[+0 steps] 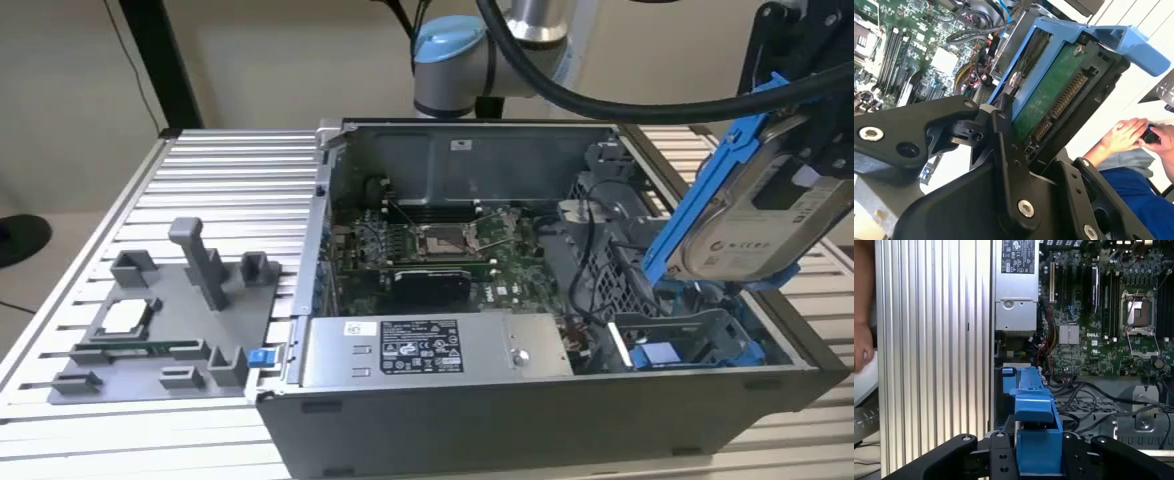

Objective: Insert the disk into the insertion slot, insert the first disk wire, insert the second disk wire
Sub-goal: 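Insert the disk into the insertion slot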

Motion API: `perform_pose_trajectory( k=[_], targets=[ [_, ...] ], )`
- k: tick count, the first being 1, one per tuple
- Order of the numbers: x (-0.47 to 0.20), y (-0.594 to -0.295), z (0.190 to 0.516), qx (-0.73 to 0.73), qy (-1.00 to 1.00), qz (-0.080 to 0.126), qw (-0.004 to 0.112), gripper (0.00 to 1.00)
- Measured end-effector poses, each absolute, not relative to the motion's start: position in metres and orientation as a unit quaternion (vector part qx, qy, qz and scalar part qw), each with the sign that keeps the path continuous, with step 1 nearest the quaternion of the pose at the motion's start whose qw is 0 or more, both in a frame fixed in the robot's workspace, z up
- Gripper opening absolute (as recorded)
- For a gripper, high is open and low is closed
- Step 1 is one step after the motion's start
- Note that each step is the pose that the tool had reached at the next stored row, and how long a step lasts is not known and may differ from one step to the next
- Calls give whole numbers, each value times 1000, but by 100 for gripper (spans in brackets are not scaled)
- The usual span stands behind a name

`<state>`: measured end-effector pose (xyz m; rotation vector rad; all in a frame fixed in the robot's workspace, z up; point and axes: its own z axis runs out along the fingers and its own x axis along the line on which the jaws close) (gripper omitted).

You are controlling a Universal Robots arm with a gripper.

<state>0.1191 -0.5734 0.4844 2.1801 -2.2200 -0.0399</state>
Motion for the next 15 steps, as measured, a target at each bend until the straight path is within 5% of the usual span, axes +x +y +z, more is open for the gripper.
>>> perform_pose_trajectory(
  k=[15],
  targets=[
    [119, -573, 473, 701, -713, -13, 15, 0]
  ],
)
